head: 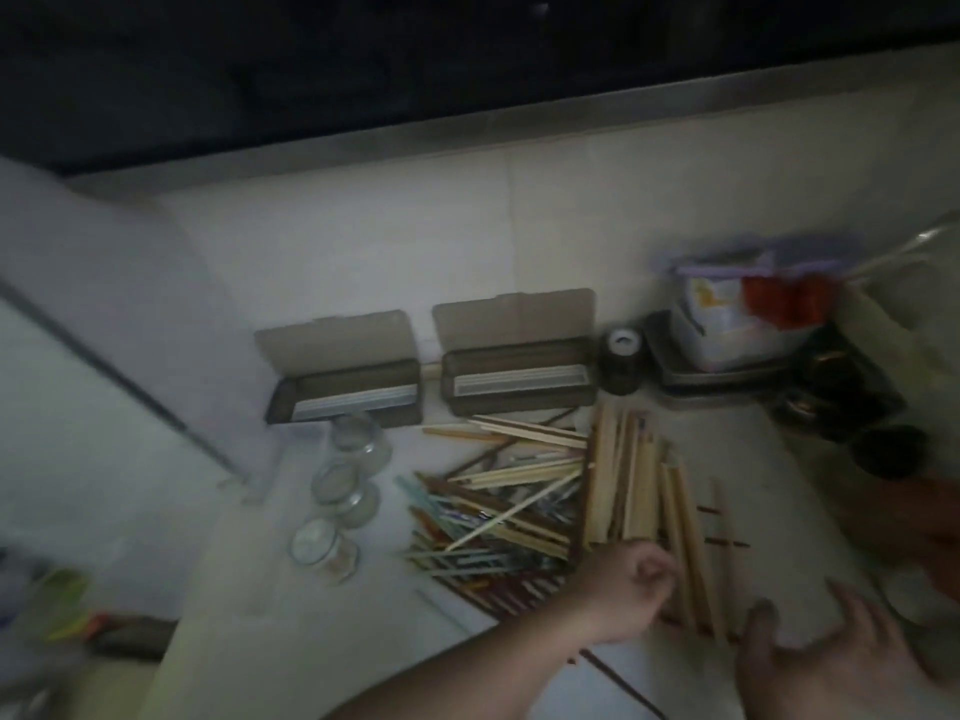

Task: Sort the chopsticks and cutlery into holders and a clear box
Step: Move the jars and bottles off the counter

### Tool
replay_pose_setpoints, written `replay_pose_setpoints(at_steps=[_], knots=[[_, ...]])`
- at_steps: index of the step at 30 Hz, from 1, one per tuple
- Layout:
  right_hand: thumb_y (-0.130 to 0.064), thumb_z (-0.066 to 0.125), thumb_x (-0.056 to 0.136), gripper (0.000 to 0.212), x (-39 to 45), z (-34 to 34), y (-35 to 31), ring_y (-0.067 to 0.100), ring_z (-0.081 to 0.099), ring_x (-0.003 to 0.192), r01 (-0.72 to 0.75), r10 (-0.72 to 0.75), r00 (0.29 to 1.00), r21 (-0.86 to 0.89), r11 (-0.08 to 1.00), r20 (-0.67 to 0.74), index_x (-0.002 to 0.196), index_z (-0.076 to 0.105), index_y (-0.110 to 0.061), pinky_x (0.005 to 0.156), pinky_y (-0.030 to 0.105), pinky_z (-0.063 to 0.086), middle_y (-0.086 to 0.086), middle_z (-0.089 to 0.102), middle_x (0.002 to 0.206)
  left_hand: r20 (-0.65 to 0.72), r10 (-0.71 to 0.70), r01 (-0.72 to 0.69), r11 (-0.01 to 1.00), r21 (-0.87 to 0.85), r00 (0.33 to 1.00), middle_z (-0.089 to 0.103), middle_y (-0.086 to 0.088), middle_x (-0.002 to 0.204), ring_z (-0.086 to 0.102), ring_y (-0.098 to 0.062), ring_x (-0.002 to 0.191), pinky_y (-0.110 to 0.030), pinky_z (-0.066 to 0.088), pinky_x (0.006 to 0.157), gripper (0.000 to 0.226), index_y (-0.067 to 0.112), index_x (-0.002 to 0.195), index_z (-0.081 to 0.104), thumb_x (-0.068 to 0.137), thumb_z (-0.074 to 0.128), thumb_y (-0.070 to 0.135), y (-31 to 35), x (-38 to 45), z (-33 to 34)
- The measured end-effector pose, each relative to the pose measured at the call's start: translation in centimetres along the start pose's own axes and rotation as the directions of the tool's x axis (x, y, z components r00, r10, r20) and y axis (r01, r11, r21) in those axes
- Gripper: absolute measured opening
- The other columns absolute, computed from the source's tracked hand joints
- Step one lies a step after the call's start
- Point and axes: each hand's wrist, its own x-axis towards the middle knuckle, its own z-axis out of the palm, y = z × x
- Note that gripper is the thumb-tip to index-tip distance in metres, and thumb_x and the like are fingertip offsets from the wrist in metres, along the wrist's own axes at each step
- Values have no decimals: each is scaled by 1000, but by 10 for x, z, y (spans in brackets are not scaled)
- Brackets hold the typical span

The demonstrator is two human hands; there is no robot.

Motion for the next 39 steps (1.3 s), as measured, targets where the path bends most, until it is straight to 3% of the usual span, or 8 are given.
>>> replay_pose_setpoints(at_steps=[2,4,8,11,16,25,33,39], knots=[[-33,59,73,44,76,-118,-92,47,55,92,32,-62,966,119,992,253,111,59,-10,89,54,44,34,52,105,-80,11,-7,998,59,997,68,0,99,61,-8,86,-20,45,78,23,16,117,66,99,53,24,-17,-21,-43],[-26,54,74,36,154,-229,-123,43,55,91,41,-54,995,141,989,84,96,64,0,92,42,42,25,56,99,-182,8,12,994,106,983,70,3,103,64,-10,93,-21,50,83,21,18,113,68,98,54,25,-38,-42,-83],[-23,55,75,32,115,-99,-227,27,56,99,39,-222,793,315,948,568,106,58,-24,89,31,41,2,58,107,-486,88,95,936,339,870,70,4,98,65,-17,89,-35,56,79,23,23,97,69,85,51,30,-94,-89,-154],[-27,55,74,37,102,-64,-274,21,56,107,138,-434,647,464,875,627,111,61,-24,92,32,47,-2,60,113,-595,259,286,689,666,761,59,2,106,56,-25,92,-38,53,70,34,29,100,64,69,60,39,-132,-129,-200],[-23,60,79,37,82,-28,-326,14,53,111,74,-442,588,499,863,677,115,57,-28,95,28,42,-9,57,115,-568,182,426,493,759,802,55,-2,113,50,-30,97,-42,44,77,70,26,121,58,57,77,47,-177,-154,-240],[-24,58,82,31,87,-50,-316,17,54,109,128,-410,643,437,890,647,113,61,-27,91,32,46,-10,59,112,-422,430,187,489,852,798,64,12,77,55,-21,81,-35,28,71,66,30,98,68,35,77,51,-190,-150,-260],[-24,73,81,63,107,-112,-291,12,49,126,-156,-289,740,572,806,608,137,44,-27,100,30,43,-12,50,136,-448,472,-280,859,429,759,51,16,111,53,1,101,-3,35,90,76,32,125,48,55,76,31,-123,-120,-209],[-8,74,70,69,123,-175,-236,16,51,121,-213,-54,878,489,846,476,131,47,-26,98,36,43,-10,52,130,-314,673,-588,739,330,670,54,9,126,56,-7,116,-19,44,100,72,24,137,46,70,72,30,-56,-69,-125]])
